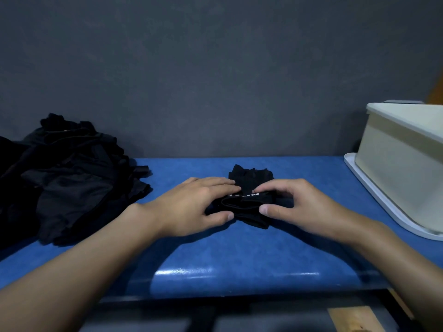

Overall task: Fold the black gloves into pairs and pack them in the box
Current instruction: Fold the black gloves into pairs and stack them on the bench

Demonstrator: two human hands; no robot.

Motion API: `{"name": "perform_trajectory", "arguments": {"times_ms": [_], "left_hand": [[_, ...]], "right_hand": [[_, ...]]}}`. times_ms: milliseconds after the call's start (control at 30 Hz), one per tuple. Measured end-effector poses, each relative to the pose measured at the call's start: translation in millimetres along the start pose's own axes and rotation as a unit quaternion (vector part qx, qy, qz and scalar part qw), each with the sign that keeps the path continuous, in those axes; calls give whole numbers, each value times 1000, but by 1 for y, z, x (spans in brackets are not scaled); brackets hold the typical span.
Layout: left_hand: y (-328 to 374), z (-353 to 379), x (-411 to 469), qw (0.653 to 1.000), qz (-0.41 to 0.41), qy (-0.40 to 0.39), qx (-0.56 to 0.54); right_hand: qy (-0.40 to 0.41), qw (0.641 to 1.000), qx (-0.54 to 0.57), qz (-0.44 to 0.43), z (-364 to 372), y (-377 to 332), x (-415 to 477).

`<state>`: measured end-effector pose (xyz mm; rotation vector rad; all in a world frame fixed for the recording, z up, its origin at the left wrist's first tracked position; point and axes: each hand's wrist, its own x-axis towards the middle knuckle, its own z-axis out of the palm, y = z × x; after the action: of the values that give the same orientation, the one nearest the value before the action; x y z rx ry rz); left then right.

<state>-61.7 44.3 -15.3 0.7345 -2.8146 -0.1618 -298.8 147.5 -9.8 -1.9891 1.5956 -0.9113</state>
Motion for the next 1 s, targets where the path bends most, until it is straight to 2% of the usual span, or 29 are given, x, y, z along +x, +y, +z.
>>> {"name": "perform_trajectory", "arguments": {"times_ms": [500, 1000], "left_hand": [[4, 0, 1, 1000, 15, -4, 8], [3, -4, 0, 1000, 29, 1, 9]], "right_hand": [[-74, 996, -50, 4, 3, -1, -6], [-34, 996, -76, -10, 3, -9, -11]]}}
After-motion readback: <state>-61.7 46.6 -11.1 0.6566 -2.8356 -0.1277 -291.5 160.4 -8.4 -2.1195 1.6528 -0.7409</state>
